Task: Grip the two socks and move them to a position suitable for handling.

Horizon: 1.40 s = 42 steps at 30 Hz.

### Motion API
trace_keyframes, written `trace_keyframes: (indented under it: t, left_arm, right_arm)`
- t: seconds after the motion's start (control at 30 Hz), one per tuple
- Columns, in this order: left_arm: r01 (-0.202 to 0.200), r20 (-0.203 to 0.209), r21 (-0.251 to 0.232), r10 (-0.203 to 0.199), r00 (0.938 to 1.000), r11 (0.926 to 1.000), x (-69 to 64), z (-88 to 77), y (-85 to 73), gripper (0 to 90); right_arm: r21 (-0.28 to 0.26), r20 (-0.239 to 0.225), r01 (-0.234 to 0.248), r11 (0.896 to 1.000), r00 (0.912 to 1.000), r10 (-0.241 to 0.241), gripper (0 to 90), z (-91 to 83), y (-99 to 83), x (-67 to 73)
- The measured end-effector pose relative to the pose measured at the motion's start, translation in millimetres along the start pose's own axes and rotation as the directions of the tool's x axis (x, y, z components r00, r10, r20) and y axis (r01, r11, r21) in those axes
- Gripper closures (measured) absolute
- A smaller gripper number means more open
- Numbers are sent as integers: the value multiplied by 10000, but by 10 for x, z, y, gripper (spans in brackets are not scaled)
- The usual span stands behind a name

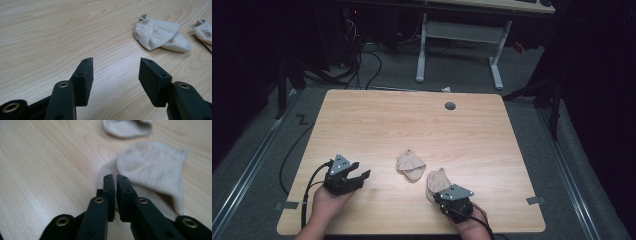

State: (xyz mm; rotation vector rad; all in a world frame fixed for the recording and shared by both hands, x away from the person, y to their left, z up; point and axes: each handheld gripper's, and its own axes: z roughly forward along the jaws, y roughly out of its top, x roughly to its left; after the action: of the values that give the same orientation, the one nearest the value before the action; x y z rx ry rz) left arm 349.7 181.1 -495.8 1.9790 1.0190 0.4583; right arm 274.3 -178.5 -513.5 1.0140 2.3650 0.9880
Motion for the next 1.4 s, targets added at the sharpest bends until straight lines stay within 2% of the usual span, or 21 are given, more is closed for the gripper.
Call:
trace_keyframes:
  t: [0.07, 0.13, 0.2, 0.27, 0.33, 0.4, 0.5, 0.53, 0.67, 0.83, 0.97, 1.1, 1.2, 1.27, 1.33, 1.37, 1.4]
  left_arm:
    - [-34, -42, 48, 34, 10000, 10000, 7, 12, 2, 457]
    - [27, -26, 135, -27, 10000, 9999, 13, 31, -4, 456]
    - [28, -14, 158, -28, 10000, 9999, 14, 36, -8, 456]
    - [17, -11, 131, -16, 10000, 9999, 13, 29, -7, 456]
    - [29, 0, 104, -29, 10000, 9999, 12, 25, -6, 456]
    - [-36, 6, 85, 36, 10000, 10000, 2, 22, -5, 456]
    - [-13, 12, 92, 13, 10000, 10000, 0, 21, -4, 455]
    - [0, 15, 94, -1, 10000, 10000, -1, 23, -4, 455]
    - [-58, 20, 95, 58, 10000, 9999, -8, 23, -2, 455]
    - [-98, 28, 139, 97, 9999, 9999, -13, 30, -2, 456]
    - [-109, 15, 118, 109, 9999, 9999, -8, 25, 2, 455]
    - [-99, 36, 138, 98, 9999, 9999, -14, 30, -4, 456]
    - [-131, 54, 150, 131, 9999, 9998, -25, 28, 2, 456]
    - [-161, 69, 145, 160, 9998, 9998, -29, 29, 3, 456]
    - [-119, 64, 145, 118, 9999, 9998, -32, 37, 4, 456]
    - [-95, 74, 171, 94, 9999, 9998, -33, 44, 4, 457]
    - [-115, 33, 175, 115, 9999, 9998, -32, 48, 5, 457]
  right_arm:
    - [-350, 147, -152, 9993, 9998, 157, 699, 1, 87, -9]
    - [-455, 533, -204, 9988, 9983, 228, 609, 60, 166, -50]
    - [-363, 660, -305, 9989, 9973, 328, 554, 128, 201, -85]
    - [21, 873, -328, 9995, 9957, 325, 551, 233, 195, -107]
    - [239, 869, -322, 9992, 9958, 301, 560, 288, 169, -111]
    - [356, 1062, -200, 9992, 9942, 161, 593, 309, 160, -95]
    - [442, 1231, -66, 9990, 9924, 12, 808, 311, 161, -72]
    - [353, 1293, -19, 9994, 9916, -27, 847, 299, 160, -72]
    - [-345, 1266, -287, 9990, 9914, 328, 857, 170, 198, -85]
    - [-1392, 1256, -804, 9870, 9872, 981, 850, -54, 238, -152]
    - [-1710, 1344, -1546, 9731, 9747, 1785, 834, -152, 164, -316]
    - [-1840, 1421, -2622, 9473, 9465, 2896, 782, -209, 0, -561]
    - [-1687, 1944, -2957, 9403, 9252, 3258, 685, -258, -144, -708]
    - [-1738, 2377, -2823, 9435, 9177, 3184, 677, -322, -197, -764]
    - [-1795, 2536, -2655, 9473, 9179, 3053, 713, -377, -207, -782]
    - [-1748, 2495, -2467, 9532, 9254, 2852, 746, -377, -202, -789]
    - [-1542, 2355, -2267, 9617, 9368, 2586, 787, -342, -180, -791]
